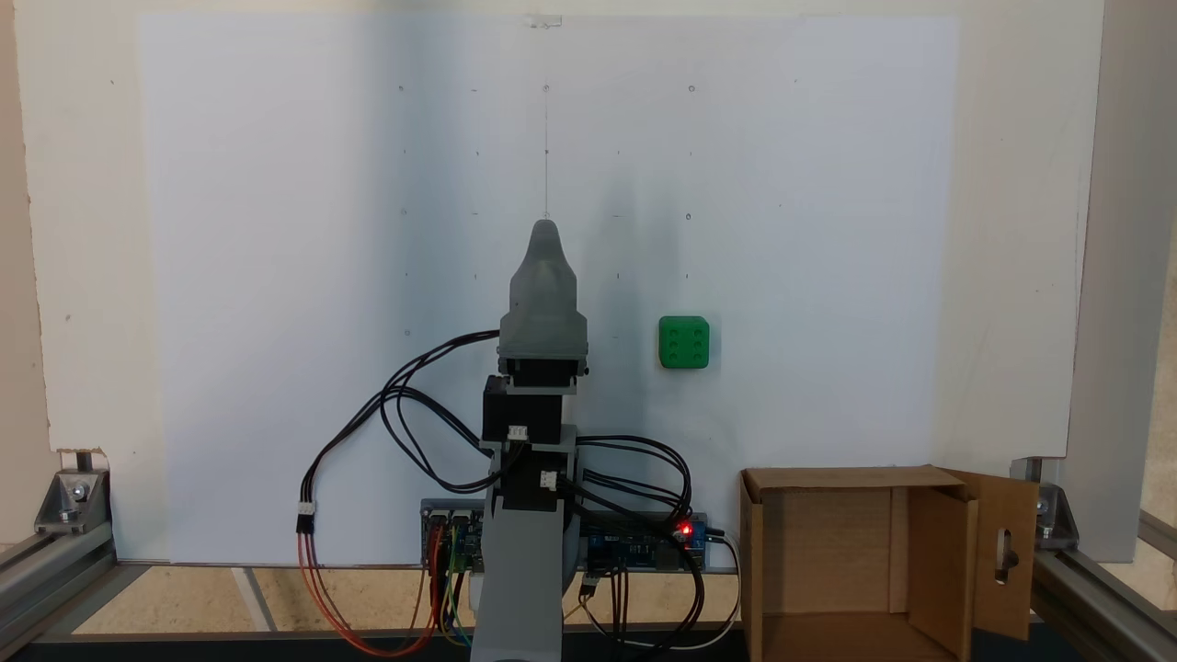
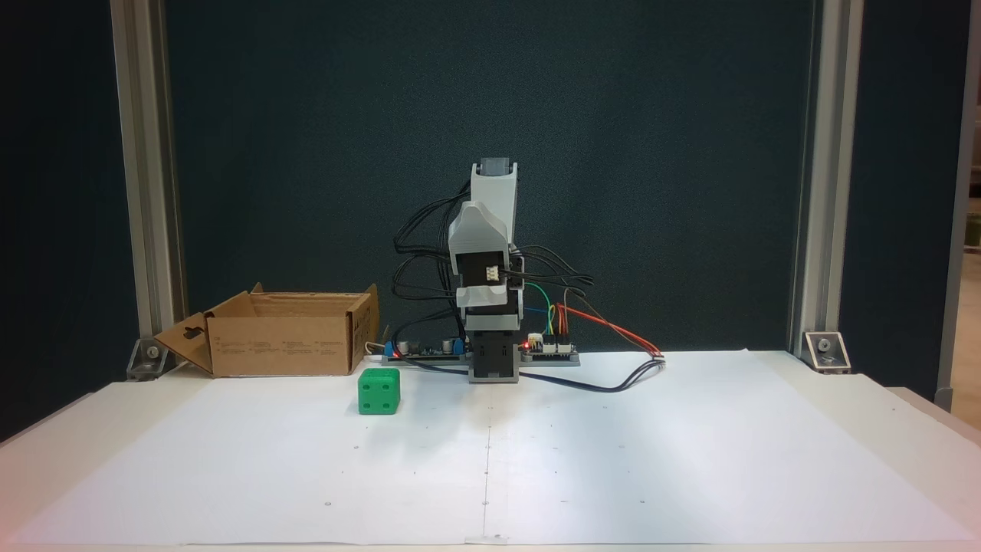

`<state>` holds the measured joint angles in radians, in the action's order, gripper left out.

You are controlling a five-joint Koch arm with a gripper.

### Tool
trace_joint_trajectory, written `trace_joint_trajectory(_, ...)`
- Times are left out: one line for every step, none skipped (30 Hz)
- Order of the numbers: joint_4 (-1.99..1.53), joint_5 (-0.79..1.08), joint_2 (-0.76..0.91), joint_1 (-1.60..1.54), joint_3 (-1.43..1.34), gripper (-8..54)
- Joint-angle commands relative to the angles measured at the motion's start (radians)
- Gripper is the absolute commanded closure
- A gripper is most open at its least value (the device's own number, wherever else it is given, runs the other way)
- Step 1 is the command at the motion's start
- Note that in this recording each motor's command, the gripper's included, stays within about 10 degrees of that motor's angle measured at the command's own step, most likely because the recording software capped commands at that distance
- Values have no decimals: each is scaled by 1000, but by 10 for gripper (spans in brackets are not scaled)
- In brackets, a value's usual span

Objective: Grasp a green dice and put it in the bin.

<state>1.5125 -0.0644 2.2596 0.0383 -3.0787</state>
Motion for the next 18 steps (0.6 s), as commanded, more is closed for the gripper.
trace_joint_trajectory(-155, -12, 104, 175, -48, 6)
trace_joint_trajectory(-155, -12, 104, 194, -48, 6)
trace_joint_trajectory(-155, -12, 104, 232, -48, 6)
trace_joint_trajectory(-155, -12, 104, 232, -48, 6)
trace_joint_trajectory(-155, -12, 104, 232, -48, 6)
trace_joint_trajectory(-155, -12, 104, 232, -48, 6)
trace_joint_trajectory(-155, -12, 104, 232, -48, 6)
trace_joint_trajectory(-155, -12, 104, 232, -48, 6)
trace_joint_trajectory(-155, -12, 104, 232, -48, 6)
trace_joint_trajectory(-155, -12, 104, 232, -48, 6)
trace_joint_trajectory(-155, -12, 104, 232, -48, 6)
trace_joint_trajectory(-155, -12, 104, 232, -48, 6)
trace_joint_trajectory(-153, -12, 104, 232, -48, 6)
trace_joint_trajectory(-153, -12, 104, 232, -48, 6)
trace_joint_trajectory(-153, -12, 104, 232, -48, 6)
trace_joint_trajectory(-153, -12, 104, 232, -48, 6)
trace_joint_trajectory(-153, -12, 104, 232, -48, 6)
trace_joint_trajectory(-153, -12, 104, 232, -48, 6)
